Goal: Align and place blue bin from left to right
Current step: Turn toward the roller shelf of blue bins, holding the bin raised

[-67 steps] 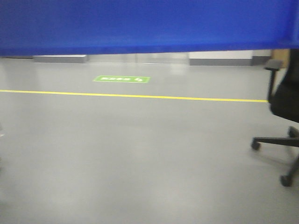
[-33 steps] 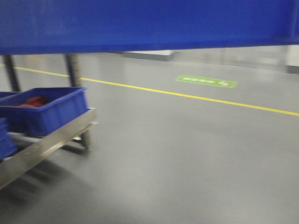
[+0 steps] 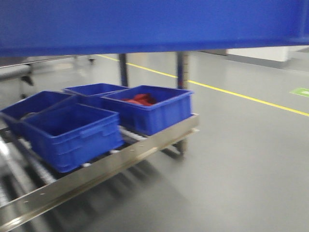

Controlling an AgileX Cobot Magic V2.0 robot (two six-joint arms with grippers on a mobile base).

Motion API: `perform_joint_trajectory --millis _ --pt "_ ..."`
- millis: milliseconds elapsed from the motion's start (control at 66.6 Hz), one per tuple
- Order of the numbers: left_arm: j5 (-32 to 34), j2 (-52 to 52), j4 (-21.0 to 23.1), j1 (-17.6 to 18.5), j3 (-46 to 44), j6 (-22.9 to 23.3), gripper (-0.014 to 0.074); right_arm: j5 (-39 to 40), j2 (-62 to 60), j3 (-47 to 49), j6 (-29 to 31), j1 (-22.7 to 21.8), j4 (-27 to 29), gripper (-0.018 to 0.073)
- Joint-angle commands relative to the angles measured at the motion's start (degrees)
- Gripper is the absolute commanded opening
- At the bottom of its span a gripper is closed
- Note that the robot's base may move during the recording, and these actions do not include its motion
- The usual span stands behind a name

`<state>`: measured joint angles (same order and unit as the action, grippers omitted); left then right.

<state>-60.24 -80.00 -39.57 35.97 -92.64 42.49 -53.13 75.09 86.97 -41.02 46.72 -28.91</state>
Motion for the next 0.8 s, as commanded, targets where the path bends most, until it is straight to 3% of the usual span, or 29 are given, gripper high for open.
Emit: perform_joint_trajectory --millis 0,781 --pt "4.72 0.82 -1.25 0.37 -0.62 -0.07 -0.0111 7.32 -0.97 0.96 0.56 0.36 -0.58 -0.0079" --pt "4.72 0.82 -1.25 0.37 -0.62 -0.07 -0.0111 7.32 -0.97 0.96 0.56 0.36 -0.58 -0.0079"
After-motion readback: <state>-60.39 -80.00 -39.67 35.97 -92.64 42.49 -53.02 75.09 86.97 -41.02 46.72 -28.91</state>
